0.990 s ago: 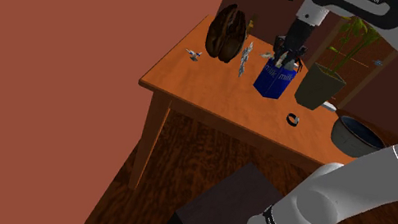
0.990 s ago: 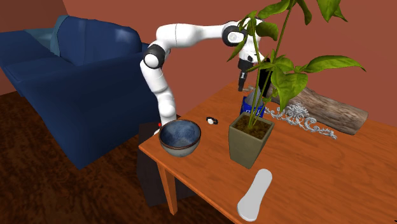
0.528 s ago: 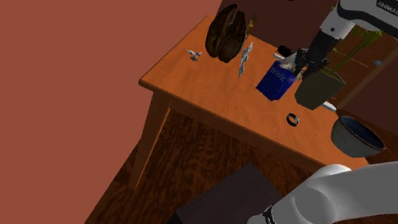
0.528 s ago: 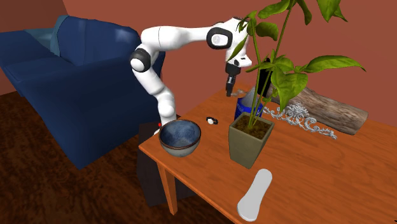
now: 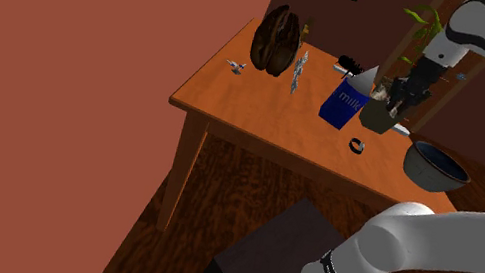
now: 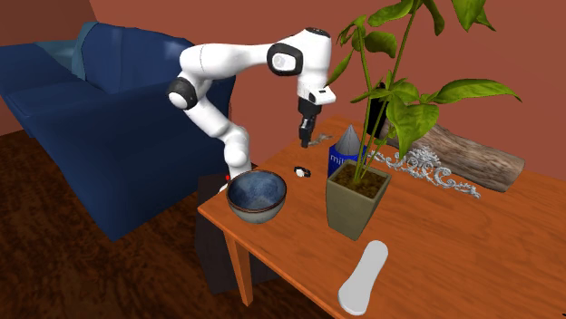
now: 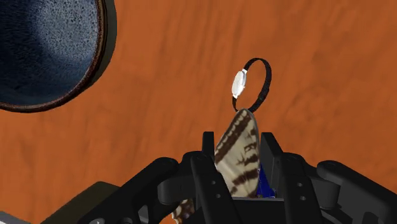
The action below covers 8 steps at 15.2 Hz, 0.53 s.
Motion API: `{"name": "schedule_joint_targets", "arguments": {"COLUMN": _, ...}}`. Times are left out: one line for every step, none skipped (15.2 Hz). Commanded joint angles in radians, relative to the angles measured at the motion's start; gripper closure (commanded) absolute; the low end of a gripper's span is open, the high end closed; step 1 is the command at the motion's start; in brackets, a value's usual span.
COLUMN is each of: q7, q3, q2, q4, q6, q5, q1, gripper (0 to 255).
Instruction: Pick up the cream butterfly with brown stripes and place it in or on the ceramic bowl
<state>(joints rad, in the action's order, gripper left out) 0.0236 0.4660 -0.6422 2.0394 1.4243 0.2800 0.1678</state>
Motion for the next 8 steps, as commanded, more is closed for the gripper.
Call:
{"name": "schedule_joint_targets", "arguments": {"q7": -0.040, "q3": 0.022, "q2": -0.035, "q4": 0.004, "q6": -0.023, "q5": 0.028, "q1": 0.019, "gripper": 255}}
{"name": "schedule_joint_targets", "arguments": {"q7": -0.059, "q3": 0.033, "q2": -0.052, "q4": 0.008, "q6": -0.031, "q5": 0.042, "q1": 0.029, "gripper": 255}}
{"name": "schedule_joint_targets", "arguments": {"q7": -0.078, "q3": 0.044, "q2": -0.068, "q4": 0.011, "q6": -0.039, "q5": 0.057, "q1": 0.038, "gripper": 255}}
{"name": "schedule_joint_targets", "arguments": {"q7": -0.097, "q3": 0.056, "q2": -0.083, "q4": 0.014, "q6": -0.047, "q5": 0.071, "q1": 0.047, "gripper": 255}}
{"name": "schedule_joint_targets", "arguments": {"q7": -0.117, "q3": 0.068, "q2": -0.097, "q4": 0.014, "q6": -0.055, "q5": 0.085, "q1": 0.056, "gripper": 255}}
{"name": "schedule_joint_targets", "arguments": {"q7": -0.138, "q3": 0.080, "q2": -0.110, "q4": 0.014, "q6": -0.063, "q5": 0.099, "q1": 0.064, "gripper": 255}}
{"name": "schedule_joint_targets", "arguments": {"q7": -0.159, "q3": 0.093, "q2": -0.123, "q4": 0.013, "q6": -0.070, "q5": 0.114, "q1": 0.073, "gripper": 255}}
{"name": "schedule_joint_targets", "arguments": {"q7": -0.180, "q3": 0.106, "q2": -0.134, "q4": 0.011, "q6": -0.078, "q5": 0.129, "q1": 0.081, "gripper": 255}}
